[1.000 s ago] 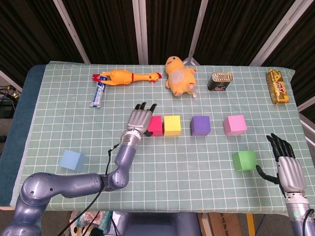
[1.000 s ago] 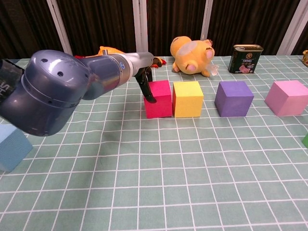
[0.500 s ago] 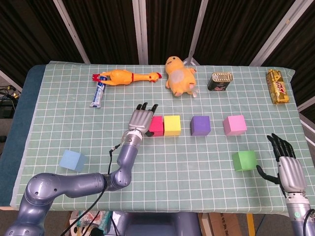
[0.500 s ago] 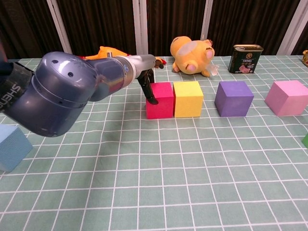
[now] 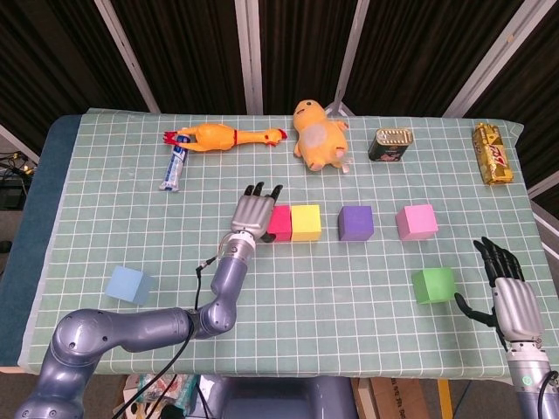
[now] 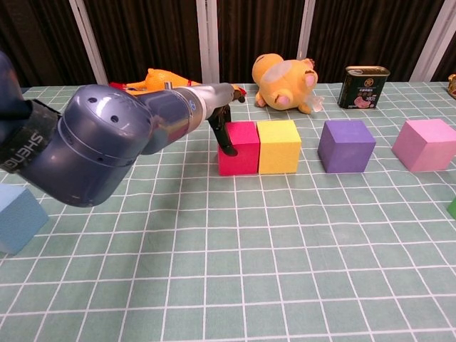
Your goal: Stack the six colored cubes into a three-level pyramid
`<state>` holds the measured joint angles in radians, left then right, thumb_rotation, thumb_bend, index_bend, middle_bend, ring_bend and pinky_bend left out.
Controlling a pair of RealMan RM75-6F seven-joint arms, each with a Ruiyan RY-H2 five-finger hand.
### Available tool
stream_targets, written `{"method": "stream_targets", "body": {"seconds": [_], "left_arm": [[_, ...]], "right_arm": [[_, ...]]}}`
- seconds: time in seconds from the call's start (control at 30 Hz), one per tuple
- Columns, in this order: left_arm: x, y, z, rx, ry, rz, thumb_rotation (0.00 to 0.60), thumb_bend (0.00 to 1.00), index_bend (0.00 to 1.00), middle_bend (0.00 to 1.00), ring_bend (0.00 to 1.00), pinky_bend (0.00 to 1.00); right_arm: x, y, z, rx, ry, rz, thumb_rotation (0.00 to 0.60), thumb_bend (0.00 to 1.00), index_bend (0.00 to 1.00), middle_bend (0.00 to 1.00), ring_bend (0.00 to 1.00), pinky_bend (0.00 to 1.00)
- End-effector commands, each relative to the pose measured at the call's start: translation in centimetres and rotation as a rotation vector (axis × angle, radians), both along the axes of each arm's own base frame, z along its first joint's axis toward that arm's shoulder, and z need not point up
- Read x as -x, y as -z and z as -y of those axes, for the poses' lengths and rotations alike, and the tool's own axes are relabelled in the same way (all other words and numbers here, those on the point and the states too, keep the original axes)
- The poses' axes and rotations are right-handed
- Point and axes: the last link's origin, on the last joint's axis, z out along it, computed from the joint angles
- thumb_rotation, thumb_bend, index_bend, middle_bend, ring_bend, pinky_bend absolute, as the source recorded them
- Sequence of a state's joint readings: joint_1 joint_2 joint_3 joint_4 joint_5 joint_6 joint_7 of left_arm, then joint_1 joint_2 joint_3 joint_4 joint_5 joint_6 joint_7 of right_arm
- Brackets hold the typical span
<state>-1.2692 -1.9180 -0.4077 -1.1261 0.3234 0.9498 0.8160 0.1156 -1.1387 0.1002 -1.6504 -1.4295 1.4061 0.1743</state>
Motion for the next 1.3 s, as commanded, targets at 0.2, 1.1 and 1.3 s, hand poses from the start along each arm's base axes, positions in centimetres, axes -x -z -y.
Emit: {"method": "stream_targets", "body": {"seconds": [0.2,1.1,1.3], "left_arm": [[-0.21,0.17,0.12,0.004,0.005,0.007,0.6,0.29,0.0,0.35,0.04,0.09],[-0.76,0.82,0.62,0.024,0.017,0.011,0.6,0.29,0.0,0.34,0.04,0.09],[-0.68,1.01,0.67,0.029,0.017,0.008,0.6,0.27,0.0,0.29,0.04,0.09]], "right_arm": [[0.0,-0.02,-0.01,0.002,0.0,-0.001,0.6,0.33,0.0,0.0,0.0,0.0],[0.07,-0.15,-0.01,0.005,0.008,0.0,0.6,0.33,0.0,0.0,0.0,0.0],[0.1,-0.19,-0.02,0.005,0.01,-0.002,0.6,0.33,0.0,0.0,0.0,0.0]]}}
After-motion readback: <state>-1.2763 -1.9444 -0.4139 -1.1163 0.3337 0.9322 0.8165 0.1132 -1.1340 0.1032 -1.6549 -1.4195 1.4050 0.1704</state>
